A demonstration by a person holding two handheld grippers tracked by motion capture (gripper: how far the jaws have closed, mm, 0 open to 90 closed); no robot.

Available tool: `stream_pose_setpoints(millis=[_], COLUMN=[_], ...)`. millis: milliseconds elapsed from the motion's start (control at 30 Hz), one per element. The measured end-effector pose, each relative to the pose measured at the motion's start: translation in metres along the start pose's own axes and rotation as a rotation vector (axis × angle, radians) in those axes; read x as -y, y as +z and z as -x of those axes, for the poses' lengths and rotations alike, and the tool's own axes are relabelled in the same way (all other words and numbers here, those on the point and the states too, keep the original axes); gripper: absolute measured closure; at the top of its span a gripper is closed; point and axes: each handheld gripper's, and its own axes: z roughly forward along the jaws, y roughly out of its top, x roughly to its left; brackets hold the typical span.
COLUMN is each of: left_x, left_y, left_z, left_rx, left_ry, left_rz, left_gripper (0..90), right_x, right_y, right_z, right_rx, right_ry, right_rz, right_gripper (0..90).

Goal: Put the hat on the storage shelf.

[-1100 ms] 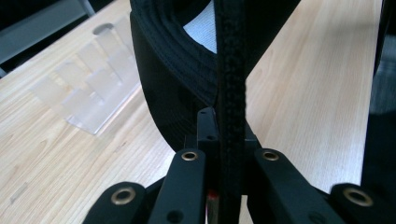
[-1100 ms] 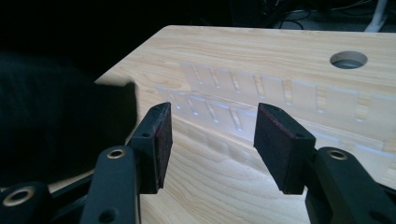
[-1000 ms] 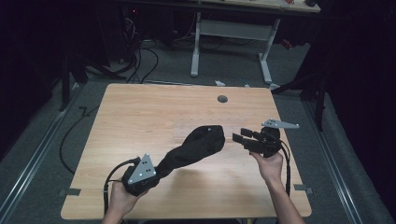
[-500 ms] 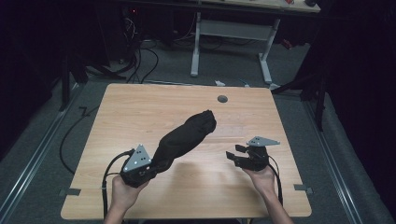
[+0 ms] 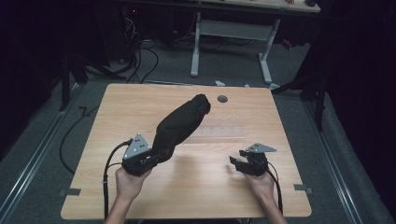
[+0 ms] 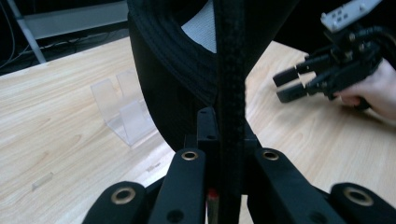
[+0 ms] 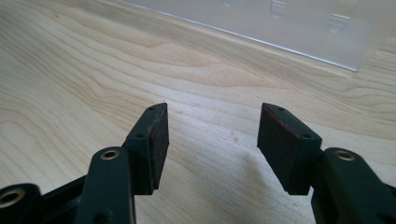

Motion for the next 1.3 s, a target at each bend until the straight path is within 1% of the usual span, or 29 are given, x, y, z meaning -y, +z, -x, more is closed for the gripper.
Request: stream_pose_setpoints(millis=[33,233,300,367,400,467,633,733,1067,1200,1300], left_x=[-0.002,-0.014,-0.017,-0.020,-0.022,-0.025,-0.031,-0.033,-0.033,-0.034,-0.035], left_y=[0.002,0.015,0.019,0.023,0.024,0.028,0.038,0.045,0.064,0.068,0.073], left_z=[-0.001,-0.004,-0.004,-0.004,-0.004,-0.004,-0.006,-0.008,-0.016,-0.019,-0.024], left_rx=[-0.003,-0.017,-0.023,-0.017,-0.014,-0.010,-0.017,-0.021,-0.042,-0.049,-0.058], left_ry=[-0.009,-0.052,-0.053,-0.059,-0.055,-0.061,-0.053,-0.056,-0.046,-0.051,-0.061], left_rz=[0.008,0.051,0.061,0.070,0.071,0.085,0.100,0.114,0.114,0.119,0.126], left_gripper=[86.5,86.5,86.4,86.5,86.5,86.5,86.4,86.4,86.4,86.4,86.4], right_x=[0.001,0.008,0.009,0.009,0.009,0.009,0.009,0.009,0.009,0.009,0.009], right_y=[0.001,0.006,0.007,0.007,0.007,0.008,0.008,0.008,0.007,0.007,0.007], right_z=[-0.001,-0.001,-0.002,-0.002,-0.002,-0.002,-0.002,-0.002,-0.002,-0.002,-0.002], right_rx=[0.005,0.034,0.051,0.063,0.064,0.066,0.069,0.069,0.070,0.071,0.070], right_ry=[0.002,-0.028,-0.032,-0.045,-0.046,-0.044,-0.044,-0.044,-0.041,-0.041,-0.040], right_rz=[-0.004,-0.038,-0.044,-0.049,-0.049,-0.048,-0.048,-0.048,-0.049,-0.049,-0.049], right_gripper=[43.4,42.4,42.3,42.0,41.9,41.7,41.3,41.3,41.1,41.1,41.1])
